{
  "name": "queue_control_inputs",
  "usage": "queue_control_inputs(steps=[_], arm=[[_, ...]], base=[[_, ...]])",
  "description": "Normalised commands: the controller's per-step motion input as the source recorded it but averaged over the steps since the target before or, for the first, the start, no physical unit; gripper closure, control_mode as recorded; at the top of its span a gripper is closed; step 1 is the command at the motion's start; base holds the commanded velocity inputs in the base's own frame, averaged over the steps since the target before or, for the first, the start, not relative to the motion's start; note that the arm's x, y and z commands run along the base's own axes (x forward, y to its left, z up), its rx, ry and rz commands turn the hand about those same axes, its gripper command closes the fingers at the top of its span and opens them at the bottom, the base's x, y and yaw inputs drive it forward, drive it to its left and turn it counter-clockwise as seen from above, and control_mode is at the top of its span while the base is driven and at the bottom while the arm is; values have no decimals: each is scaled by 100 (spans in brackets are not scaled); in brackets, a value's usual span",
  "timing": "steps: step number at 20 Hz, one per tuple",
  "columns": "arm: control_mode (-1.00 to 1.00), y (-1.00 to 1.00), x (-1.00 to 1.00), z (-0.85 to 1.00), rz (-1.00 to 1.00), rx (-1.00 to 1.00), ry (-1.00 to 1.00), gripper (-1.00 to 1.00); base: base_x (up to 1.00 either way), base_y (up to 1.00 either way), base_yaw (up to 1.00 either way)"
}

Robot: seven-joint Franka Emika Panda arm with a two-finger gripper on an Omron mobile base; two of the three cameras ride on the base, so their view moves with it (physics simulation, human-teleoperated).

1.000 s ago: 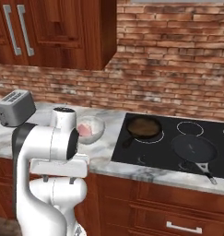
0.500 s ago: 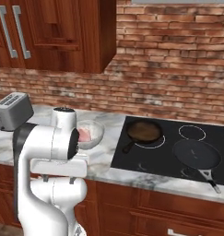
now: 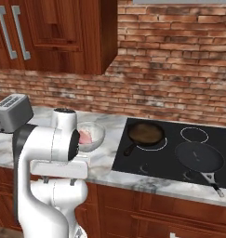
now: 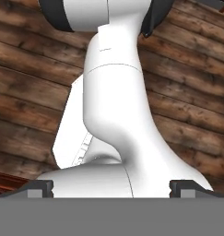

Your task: Place one of the steaks on the plate and the other in the bowl. Then place the bowl in the fridge.

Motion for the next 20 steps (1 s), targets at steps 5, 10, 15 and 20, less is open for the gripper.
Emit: queue_control_inputs(steps=[5,10,15,20], arm=[[-100,-1,3,0,0,1,-5,-100],[-100,-6,88,18,-5,1,8,-100],[-100,-2,71,2,-61,3,-6,-100],[-100,0,8,-5,-79,22,-4,-100]], base=[[0,0,0],[0,0,0],[0,0,0],[0,0,0]])
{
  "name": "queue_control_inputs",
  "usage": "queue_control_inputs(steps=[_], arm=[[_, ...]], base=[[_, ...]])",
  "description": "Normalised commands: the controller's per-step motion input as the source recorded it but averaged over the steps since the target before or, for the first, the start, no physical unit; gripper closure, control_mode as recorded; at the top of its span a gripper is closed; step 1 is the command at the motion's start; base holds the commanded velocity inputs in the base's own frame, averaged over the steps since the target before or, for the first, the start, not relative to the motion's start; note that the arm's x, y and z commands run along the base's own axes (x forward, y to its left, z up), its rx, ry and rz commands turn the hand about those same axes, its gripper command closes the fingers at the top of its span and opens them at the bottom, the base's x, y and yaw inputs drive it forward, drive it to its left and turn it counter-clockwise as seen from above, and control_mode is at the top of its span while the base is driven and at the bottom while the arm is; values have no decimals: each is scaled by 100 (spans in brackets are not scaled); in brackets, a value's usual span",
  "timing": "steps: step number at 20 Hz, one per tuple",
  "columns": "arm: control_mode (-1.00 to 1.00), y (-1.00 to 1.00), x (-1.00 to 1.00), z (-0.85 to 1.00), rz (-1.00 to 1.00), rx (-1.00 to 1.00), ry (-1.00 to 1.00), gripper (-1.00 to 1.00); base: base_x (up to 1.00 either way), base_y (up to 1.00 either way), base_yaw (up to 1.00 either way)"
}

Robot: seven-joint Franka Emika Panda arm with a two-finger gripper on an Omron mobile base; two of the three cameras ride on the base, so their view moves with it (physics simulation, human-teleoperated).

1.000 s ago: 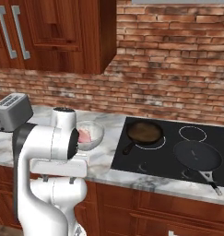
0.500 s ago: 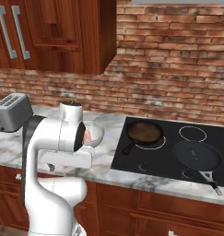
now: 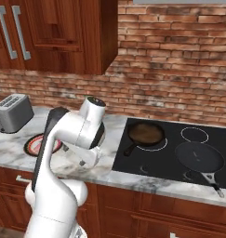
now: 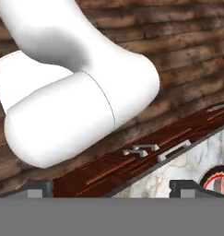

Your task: Place one of the steaks on the plate and the other in the bowl. Then place the bowl in the fridge.

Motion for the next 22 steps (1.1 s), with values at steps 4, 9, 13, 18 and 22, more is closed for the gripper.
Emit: queue_control_inputs(steps=[4,9,13,18,22], arm=[[-100,-4,37,8,-66,3,2,-100],[-100,-19,78,25,-48,-25,10,-100],[-100,-3,80,0,-22,-22,1,-100],[-100,0,58,-12,0,2,-1,-100],[-100,-2,68,-18,3,0,0,-100]], base=[[0,0,0],[0,0,0],[0,0,0],[0,0,0],[0,0,0]])
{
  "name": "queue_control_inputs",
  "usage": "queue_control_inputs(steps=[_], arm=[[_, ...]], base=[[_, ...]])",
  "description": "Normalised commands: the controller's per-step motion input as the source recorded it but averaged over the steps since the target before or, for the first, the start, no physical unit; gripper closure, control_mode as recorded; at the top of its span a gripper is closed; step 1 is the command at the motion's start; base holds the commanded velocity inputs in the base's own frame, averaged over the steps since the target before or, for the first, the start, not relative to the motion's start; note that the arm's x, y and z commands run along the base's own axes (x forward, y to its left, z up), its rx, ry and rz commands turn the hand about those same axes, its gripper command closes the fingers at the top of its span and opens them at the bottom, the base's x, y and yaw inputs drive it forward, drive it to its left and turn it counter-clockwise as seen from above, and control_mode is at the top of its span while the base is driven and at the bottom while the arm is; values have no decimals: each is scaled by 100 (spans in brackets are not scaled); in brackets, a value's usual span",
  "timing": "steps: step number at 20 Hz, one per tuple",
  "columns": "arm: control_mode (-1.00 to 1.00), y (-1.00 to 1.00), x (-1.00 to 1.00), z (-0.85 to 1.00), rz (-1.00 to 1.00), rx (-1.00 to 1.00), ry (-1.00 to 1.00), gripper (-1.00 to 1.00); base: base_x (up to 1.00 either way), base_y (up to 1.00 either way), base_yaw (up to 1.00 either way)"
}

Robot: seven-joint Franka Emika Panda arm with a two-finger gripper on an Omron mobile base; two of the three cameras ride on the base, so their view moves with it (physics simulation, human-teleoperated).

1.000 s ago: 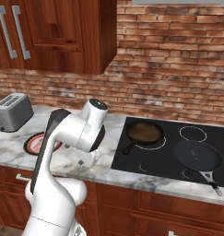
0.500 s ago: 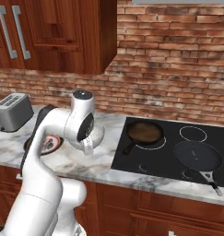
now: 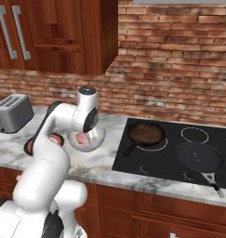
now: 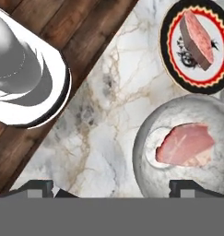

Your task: Place one of the steaks on the plate and the other in the bowl. Then place the bowl in the fridge.

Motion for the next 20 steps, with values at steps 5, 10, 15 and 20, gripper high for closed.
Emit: queue_control_inputs(steps=[5,10,15,20], arm=[[-100,-5,69,-17,5,-3,0,-100],[-100,-18,51,-32,11,-2,0,-100],[-100,-11,37,-41,18,0,0,-100],[-100,6,15,-3,14,-1,1,-100]], base=[[0,0,0],[0,0,0],[0,0,0],[0,0,0]])
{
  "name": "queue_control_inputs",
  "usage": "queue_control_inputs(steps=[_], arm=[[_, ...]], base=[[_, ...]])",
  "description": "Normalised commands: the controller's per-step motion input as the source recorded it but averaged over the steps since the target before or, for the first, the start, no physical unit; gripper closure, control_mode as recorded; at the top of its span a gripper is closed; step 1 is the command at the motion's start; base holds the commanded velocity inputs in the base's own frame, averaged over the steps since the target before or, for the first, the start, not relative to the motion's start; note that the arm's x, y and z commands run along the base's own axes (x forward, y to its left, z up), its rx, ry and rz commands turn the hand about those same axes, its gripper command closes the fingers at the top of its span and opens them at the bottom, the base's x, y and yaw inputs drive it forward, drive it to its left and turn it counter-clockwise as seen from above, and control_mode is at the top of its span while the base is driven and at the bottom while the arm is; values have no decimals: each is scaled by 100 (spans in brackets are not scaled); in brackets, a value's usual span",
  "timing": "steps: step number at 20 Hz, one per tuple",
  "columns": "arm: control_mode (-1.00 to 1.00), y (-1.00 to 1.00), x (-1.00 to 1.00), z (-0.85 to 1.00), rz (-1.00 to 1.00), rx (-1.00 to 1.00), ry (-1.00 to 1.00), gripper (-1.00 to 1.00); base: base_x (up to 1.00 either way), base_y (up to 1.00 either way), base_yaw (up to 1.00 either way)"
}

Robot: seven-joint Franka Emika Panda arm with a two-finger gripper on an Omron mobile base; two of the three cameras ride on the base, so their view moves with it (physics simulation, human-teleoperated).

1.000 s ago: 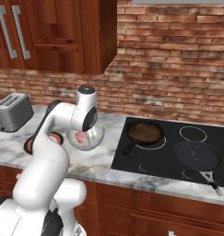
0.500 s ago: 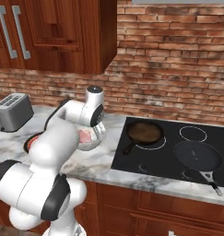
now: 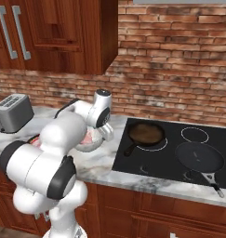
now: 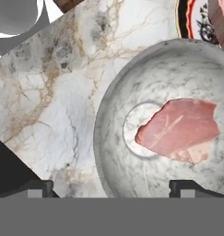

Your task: Place one of the steaks on the plate and the other in the bowl. Then place the bowl in the fridge.

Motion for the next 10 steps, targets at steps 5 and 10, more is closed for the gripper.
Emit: queue_control_inputs(steps=[5,10], arm=[[-100,0,0,-17,4,-5,6,-100],[-100,4,0,-31,0,-6,4,-100]], base=[[0,0,0],[0,0,0]])
